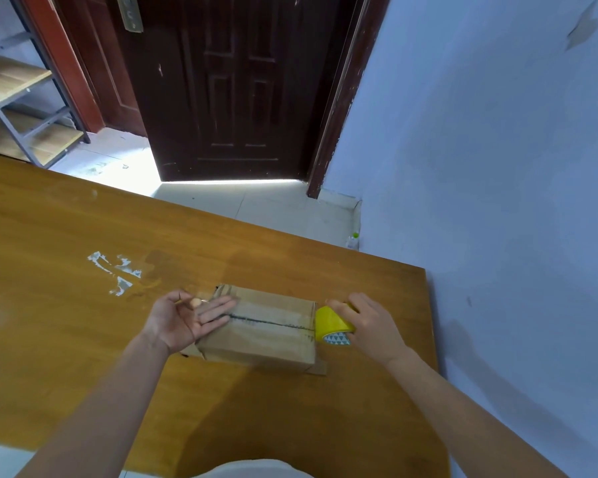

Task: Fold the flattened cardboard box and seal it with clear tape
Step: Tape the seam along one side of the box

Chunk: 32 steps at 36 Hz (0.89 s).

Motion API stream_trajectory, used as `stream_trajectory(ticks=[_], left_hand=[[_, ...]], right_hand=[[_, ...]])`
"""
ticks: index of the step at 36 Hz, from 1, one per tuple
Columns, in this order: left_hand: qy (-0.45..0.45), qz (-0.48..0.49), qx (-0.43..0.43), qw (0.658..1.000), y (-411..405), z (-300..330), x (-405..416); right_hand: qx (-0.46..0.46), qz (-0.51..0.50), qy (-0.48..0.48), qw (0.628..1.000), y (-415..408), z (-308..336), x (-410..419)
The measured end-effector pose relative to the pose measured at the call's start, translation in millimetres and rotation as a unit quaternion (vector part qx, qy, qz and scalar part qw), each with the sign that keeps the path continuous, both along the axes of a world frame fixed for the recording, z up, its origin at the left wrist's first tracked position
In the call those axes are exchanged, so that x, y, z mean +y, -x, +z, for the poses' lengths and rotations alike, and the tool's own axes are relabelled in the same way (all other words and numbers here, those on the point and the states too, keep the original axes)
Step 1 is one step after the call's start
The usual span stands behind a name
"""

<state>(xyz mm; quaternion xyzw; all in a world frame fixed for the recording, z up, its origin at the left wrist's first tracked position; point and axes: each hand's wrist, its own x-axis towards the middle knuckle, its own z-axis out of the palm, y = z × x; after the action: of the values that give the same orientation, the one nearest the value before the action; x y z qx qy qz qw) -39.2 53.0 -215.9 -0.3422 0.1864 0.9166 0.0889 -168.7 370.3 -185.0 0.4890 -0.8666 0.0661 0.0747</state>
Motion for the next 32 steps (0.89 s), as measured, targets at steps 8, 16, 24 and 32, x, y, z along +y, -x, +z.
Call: stream_trajectory(ticks=[8, 16, 24, 32], left_hand=[[0.103, -0.010, 0.009, 0.995, -3, 14, -1], [0.449, -0.131, -0.045, 0.883, -10, 47, -16], [0.564, -0.175, -0.041, 0.806, -10, 48, -14], [0.615, -0.151, -0.066, 0.771, -15, 24, -13]], right_hand=[[0.018, -0.007, -0.019, 1.000, -3, -1, -2], [-0.005, -0.015, -0.040, 0.999, -3, -2, -2], [-0.018, -0.024, -0.050, 0.998, -3, -2, -2], [-0.019, -0.025, -0.046, 0.998, -5, -1, -2]])
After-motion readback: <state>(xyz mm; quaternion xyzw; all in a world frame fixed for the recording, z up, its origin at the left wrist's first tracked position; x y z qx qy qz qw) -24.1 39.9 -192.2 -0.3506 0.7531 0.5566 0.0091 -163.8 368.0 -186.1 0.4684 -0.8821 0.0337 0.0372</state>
